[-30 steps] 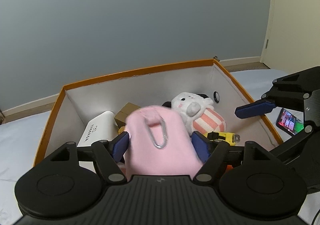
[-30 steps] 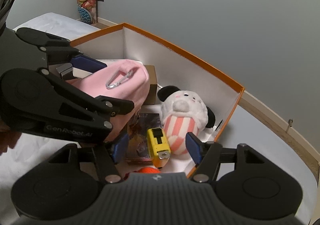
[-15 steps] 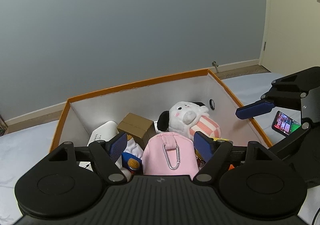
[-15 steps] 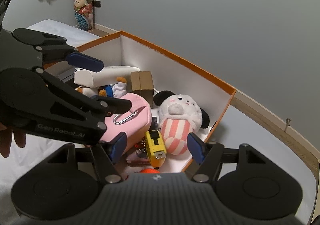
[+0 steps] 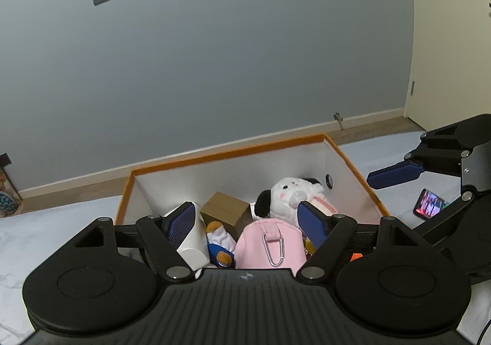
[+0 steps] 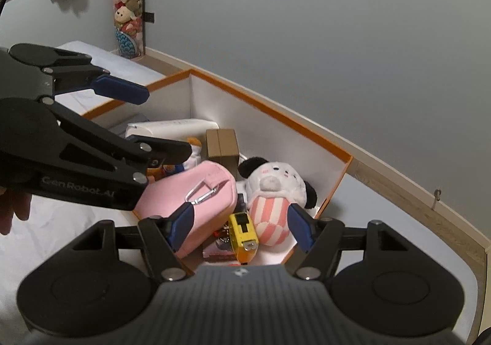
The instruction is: Organize objects
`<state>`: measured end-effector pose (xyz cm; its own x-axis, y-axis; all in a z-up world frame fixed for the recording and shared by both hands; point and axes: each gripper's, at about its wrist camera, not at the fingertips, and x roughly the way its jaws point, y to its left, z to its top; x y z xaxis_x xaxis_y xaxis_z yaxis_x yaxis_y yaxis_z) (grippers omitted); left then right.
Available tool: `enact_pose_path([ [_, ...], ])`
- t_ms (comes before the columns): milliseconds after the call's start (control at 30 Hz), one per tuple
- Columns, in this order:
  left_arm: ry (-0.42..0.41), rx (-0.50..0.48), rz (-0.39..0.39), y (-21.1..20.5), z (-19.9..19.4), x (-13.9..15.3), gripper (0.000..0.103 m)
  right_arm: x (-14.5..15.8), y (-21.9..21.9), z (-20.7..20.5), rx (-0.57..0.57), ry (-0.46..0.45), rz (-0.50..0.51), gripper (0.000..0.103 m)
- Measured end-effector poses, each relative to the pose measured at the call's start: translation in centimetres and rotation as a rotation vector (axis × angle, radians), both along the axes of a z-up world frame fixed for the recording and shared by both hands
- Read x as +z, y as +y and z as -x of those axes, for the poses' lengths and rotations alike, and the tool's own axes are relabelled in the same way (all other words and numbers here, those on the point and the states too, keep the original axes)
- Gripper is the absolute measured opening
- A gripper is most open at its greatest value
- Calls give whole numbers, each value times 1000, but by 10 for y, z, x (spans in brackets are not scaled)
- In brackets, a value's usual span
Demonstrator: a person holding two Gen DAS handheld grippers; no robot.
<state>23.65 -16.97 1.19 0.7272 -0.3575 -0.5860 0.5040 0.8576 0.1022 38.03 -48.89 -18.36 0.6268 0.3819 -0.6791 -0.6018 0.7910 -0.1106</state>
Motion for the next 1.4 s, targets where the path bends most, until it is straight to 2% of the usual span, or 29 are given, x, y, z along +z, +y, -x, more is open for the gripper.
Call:
enact_pose_path([
  [167,-18,59,37,12,14,14,89,14,-2,11,-32,-19,-38,74],
  [333,6,119,82,26,31,30,89,29,-1,33,-53,-79,-46,78],
  [500,4,149,120,37,51,48,89,49,-2,59,-63,-120,-98,87],
  [633,-18,186,109,41,67,63,89,67,-4,78,-71,-157,-134,96],
  [767,-28,227,126,45,78,76,94,84,-5,93,-99,-172,-155,101],
  [1033,-33,343,176,59,96,91,96,101,-14,115,-192,-199,-192,102],
  [1167,-49,396,143,63,100,91,96,99,-16,118,-256,-242,-174,102],
  [1267,-46,432,113,64,100,87,96,94,-14,112,-298,-201,-143,102],
  [1400,-18,429,106,59,94,77,96,88,-12,109,-316,-146,-170,102],
])
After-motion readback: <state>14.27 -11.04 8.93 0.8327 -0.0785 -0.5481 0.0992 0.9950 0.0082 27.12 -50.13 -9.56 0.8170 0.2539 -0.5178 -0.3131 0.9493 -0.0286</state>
